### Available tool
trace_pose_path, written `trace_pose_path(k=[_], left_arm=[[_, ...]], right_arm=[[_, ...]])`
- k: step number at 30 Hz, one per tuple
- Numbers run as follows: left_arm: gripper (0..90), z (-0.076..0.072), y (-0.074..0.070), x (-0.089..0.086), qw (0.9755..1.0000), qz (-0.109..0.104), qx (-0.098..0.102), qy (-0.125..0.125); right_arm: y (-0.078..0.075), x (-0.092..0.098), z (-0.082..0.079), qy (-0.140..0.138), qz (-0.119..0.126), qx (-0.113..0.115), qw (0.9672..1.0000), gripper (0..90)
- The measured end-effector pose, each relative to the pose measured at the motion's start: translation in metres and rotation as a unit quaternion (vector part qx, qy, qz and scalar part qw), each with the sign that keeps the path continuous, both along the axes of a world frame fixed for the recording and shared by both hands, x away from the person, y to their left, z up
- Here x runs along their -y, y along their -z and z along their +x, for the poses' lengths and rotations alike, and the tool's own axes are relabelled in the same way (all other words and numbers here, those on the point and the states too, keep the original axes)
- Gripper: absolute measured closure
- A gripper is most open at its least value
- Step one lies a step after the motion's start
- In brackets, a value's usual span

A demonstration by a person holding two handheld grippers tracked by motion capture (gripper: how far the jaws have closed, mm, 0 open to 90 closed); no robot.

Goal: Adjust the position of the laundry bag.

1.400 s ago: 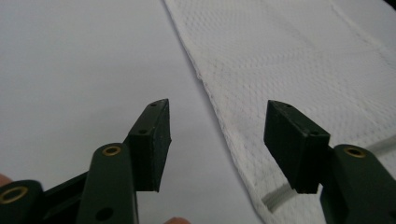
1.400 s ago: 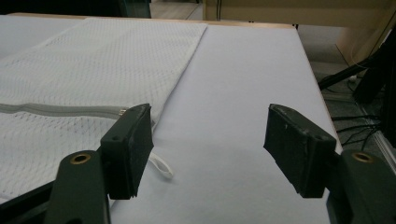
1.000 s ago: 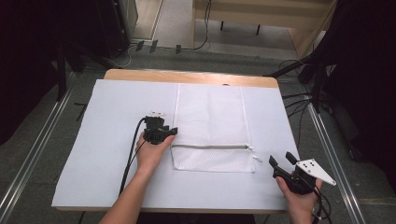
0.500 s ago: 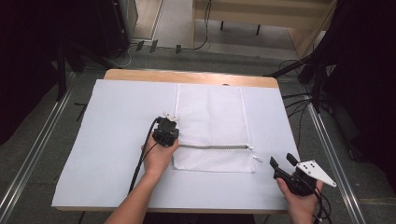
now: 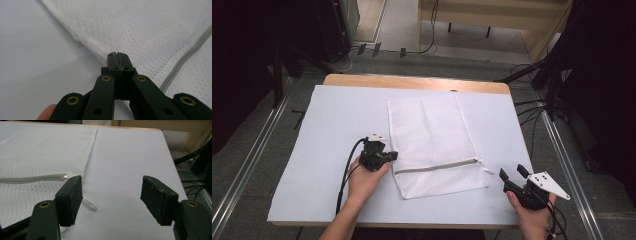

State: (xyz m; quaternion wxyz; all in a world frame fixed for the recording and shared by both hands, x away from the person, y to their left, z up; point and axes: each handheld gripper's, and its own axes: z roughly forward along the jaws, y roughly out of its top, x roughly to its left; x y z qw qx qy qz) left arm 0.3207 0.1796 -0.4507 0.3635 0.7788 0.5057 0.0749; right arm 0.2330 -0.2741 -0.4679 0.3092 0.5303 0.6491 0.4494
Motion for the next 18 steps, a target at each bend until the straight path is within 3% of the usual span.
trace_pose_path(k=[5,9,12,15,16,18], left_arm=[[90.0,-0.019,-0.007,-0.029,0.9999,-0.008,0.003,-0.006],[90.0,-0.029,-0.005,-0.057,0.9993,-0.012,0.007,-0.034],[90.0,-0.032,0.002,-0.071,0.9985,-0.021,0.009,-0.049],[90.0,-0.030,0.005,-0.074,0.9981,-0.025,0.012,-0.056],[90.0,-0.030,0.006,-0.074,0.9981,-0.023,0.012,-0.055],[90.0,-0.029,0.008,-0.073,0.9982,-0.022,0.009,-0.054]], right_arm=[[0.000,-0.002,-0.001,0.001,0.000,-0.001,1.0000,34.8],[0.000,-0.006,-0.002,-0.004,-0.001,-0.005,1.0000,37.5],[-0.002,-0.014,-0.004,-0.031,0.022,-0.010,0.9992,45.2],[-0.003,-0.034,-0.002,-0.084,0.065,-0.025,0.9941,50.8],[-0.003,-0.047,0.001,-0.102,0.062,-0.030,0.9923,52.4],[-0.004,-0.068,0.010,-0.115,0.036,-0.031,0.9922,54.6]])
